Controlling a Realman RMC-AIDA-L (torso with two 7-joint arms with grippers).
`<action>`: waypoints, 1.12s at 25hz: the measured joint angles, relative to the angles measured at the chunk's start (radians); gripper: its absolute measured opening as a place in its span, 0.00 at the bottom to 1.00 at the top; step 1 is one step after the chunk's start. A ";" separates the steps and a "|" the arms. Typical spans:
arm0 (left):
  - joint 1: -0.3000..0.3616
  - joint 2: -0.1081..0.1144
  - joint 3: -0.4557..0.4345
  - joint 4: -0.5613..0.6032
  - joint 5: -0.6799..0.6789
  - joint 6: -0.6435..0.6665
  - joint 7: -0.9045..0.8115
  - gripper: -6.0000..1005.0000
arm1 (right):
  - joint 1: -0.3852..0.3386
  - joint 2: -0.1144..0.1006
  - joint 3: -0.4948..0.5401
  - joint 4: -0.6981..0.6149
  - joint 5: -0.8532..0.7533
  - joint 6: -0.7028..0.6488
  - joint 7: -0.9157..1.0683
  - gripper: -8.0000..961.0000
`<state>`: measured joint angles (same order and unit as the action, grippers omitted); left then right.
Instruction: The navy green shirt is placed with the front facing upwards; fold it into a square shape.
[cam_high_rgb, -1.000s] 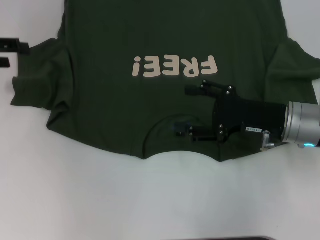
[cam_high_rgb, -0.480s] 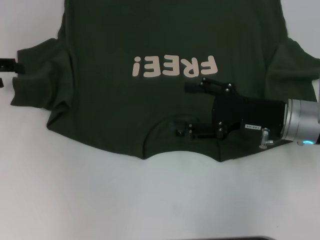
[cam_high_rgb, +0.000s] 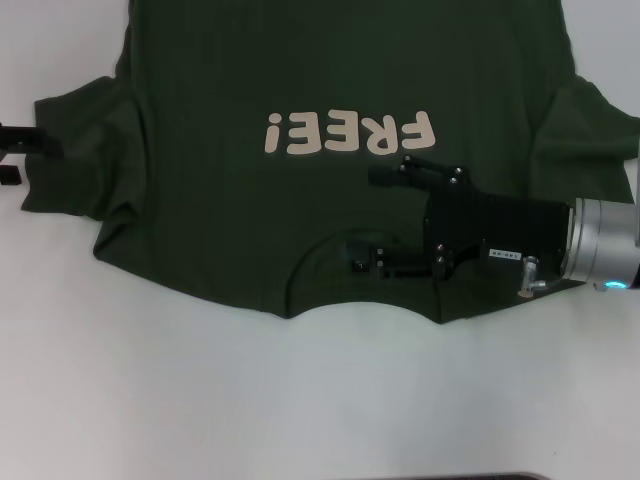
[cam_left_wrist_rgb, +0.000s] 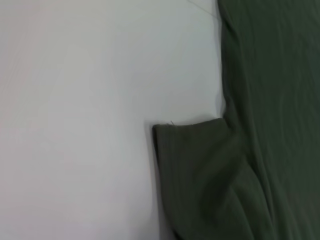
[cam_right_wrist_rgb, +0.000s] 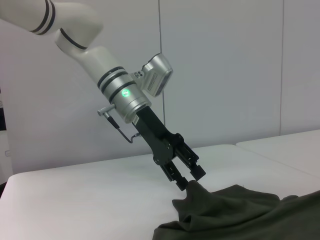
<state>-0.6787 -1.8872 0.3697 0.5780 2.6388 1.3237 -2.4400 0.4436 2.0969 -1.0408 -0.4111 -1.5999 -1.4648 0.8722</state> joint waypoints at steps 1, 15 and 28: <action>0.000 -0.001 0.000 -0.004 -0.001 -0.005 0.000 0.84 | 0.000 0.000 0.000 0.000 0.000 0.000 -0.001 0.96; -0.015 -0.003 0.016 -0.032 0.001 -0.066 0.006 0.84 | 0.003 0.000 0.001 0.000 0.000 -0.002 -0.004 0.96; -0.028 -0.015 0.048 -0.040 0.000 -0.084 0.007 0.84 | 0.003 0.000 0.002 -0.001 0.000 -0.002 -0.006 0.96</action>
<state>-0.7067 -1.9017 0.4179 0.5383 2.6387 1.2396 -2.4329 0.4464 2.0969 -1.0392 -0.4125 -1.5999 -1.4665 0.8664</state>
